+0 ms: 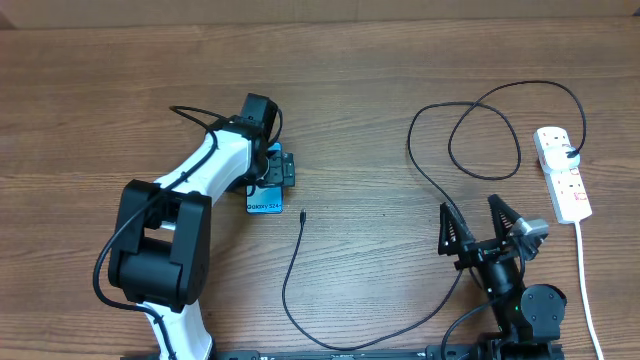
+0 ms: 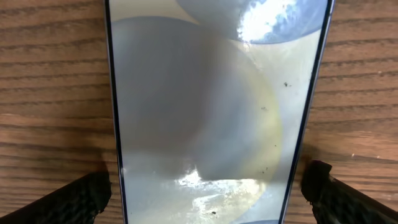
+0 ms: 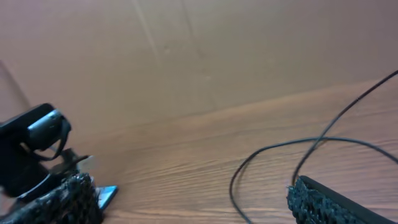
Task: Plug charger to phone and switch on socket
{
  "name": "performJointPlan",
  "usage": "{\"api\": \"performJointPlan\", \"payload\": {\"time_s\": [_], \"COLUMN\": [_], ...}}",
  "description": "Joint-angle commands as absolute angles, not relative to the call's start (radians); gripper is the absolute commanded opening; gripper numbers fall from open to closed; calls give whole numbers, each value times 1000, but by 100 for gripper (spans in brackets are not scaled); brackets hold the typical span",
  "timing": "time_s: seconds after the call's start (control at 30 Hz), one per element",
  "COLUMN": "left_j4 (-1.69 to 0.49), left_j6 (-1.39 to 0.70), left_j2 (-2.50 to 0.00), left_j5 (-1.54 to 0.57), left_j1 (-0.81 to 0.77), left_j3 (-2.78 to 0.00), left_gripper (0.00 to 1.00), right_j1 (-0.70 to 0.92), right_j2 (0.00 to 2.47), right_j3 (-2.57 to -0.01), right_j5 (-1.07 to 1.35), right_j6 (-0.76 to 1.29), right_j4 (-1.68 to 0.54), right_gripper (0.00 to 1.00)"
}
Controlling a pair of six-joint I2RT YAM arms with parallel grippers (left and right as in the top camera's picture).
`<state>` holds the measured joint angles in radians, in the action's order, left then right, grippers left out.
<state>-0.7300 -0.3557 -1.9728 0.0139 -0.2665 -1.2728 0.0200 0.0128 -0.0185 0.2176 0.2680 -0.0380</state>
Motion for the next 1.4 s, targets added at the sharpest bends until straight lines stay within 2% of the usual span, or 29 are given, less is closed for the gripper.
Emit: {"api": "performJointPlan", "payload": {"time_s": [0.0,0.27,0.43,0.53,0.77,1.0,1.37], "left_j4": [-733,-736,-748,-764,-831,-842,-797], "left_j6": [-340,-376,-379,-379,-366,-371,-399], "left_j2": [-1975,-1975,-1975,-1975,-1975,-1975,-1975], "left_j5": [-112,-147,-146,-147,-131,-16,2], "left_j1": [-242,-196,-203,-206,-204,-238,-263], "left_j3": [-1279,-1285,-1285,-1286,-1355,-1374,-1358], "left_gripper": [100,98,96,100,100,100,100], "right_j1": [15,15,15,15,16,16,16], "right_j2": [19,277,519,656,931,1030,1144], "right_j3": [-84,-421,-683,-836,-1174,-1229,-1228], "right_j5": [263,238,238,238,243,534,536], "right_j6": [284,227,214,154,107,107,106], "right_j4": [-33,-142,-362,-505,-776,-834,-1013], "right_gripper": [100,100,100,100,100,100,100]}}
